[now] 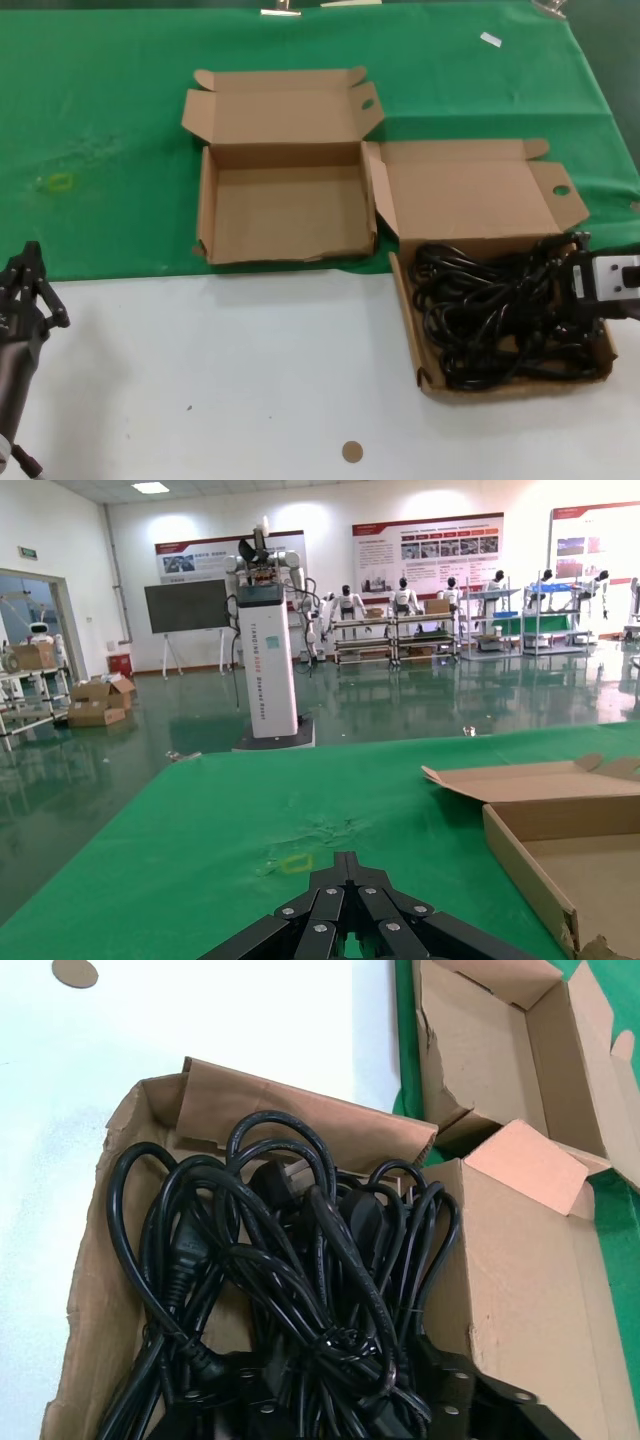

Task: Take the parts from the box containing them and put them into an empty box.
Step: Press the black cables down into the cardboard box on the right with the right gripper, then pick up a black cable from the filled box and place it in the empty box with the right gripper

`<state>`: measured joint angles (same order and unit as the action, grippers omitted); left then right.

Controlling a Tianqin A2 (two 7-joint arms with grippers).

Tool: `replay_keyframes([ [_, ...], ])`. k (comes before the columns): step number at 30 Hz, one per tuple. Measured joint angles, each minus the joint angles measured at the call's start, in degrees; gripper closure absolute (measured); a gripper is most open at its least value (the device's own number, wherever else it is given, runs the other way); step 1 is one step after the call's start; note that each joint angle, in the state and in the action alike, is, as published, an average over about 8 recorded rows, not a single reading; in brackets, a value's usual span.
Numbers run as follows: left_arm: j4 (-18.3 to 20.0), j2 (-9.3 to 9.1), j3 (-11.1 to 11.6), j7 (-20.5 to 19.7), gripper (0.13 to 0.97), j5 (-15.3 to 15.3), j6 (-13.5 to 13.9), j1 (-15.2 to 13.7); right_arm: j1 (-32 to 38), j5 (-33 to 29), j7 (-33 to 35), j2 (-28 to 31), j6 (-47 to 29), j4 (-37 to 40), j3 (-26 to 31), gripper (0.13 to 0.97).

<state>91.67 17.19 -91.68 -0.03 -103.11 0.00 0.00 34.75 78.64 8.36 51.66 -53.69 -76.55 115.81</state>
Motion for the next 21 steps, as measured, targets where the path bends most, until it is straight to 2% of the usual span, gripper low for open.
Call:
replay_keyframes([
  [1, 0.00, 0.00, 0.00, 0.00, 0.953, 0.00, 0.00, 0.00, -0.06, -0.08, -0.03, 0.00, -0.09, -0.05, -0.10, 0.459],
  [9, 0.00, 0.00, 0.00, 0.00, 0.953, 0.00, 0.00, 0.00, -0.19, -0.75, -0.54, 0.07, -0.96, -0.54, -0.63, 0.682],
  [18, 0.00, 0.00, 0.00, 0.00, 0.953, 0.00, 0.00, 0.00, -0.02, -1.63, -1.66, 0.42, -2.18, -1.39, -1.01, 0.832],
  [21, 0.00, 0.00, 0.00, 0.00, 0.953, 0.00, 0.00, 0.00, 0.07, -1.90, -2.28, 0.69, -2.62, -2.01, -1.21, 0.832],
])
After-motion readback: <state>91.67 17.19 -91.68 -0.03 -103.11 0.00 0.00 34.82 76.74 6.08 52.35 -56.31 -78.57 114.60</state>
